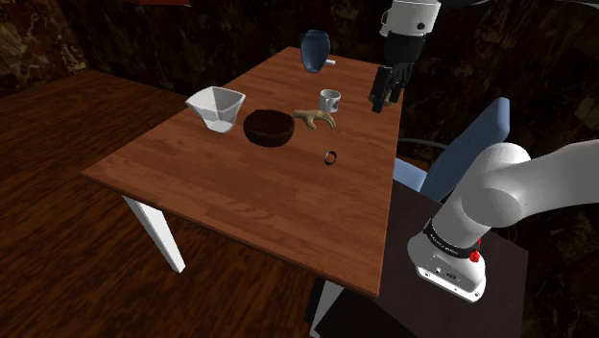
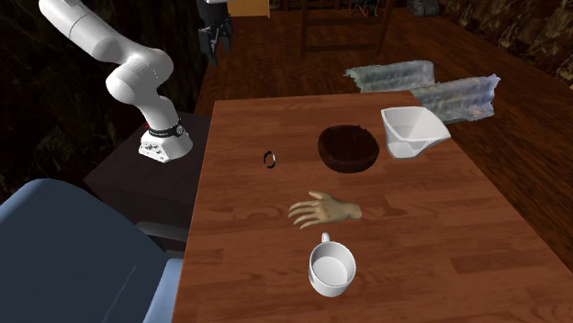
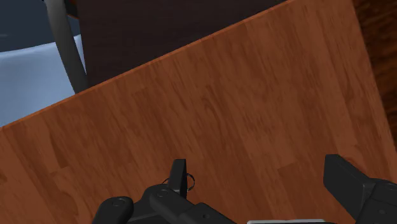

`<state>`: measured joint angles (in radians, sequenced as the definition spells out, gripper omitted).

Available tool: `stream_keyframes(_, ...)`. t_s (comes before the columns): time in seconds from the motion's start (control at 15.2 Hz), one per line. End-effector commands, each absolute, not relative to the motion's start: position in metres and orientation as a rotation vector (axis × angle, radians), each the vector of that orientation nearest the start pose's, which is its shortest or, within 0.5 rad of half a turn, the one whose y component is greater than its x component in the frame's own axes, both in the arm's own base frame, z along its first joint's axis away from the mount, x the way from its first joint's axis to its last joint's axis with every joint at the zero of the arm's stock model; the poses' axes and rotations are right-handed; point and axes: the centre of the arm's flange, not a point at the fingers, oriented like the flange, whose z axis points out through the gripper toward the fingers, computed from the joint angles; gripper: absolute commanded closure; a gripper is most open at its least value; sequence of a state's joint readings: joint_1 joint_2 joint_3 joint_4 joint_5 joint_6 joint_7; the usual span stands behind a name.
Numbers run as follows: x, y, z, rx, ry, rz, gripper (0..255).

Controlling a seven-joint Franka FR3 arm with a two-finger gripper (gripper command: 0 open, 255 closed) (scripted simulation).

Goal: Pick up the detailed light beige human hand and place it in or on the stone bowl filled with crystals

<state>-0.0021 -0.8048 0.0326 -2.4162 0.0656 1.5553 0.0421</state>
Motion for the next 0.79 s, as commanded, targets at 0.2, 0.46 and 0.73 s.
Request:
stream_keyframes(0.2, 0.326, 0.009, 0.543, -3.104, 0.087, 0.069, 0)
stream_keyframes(0.46, 0.363, -0.005, 0.511, -3.109, 0.156, 0.042, 0)
stream_keyframes(0.73, 0.399, -0.021, 0.481, -3.111, 0.225, 0.015, 0)
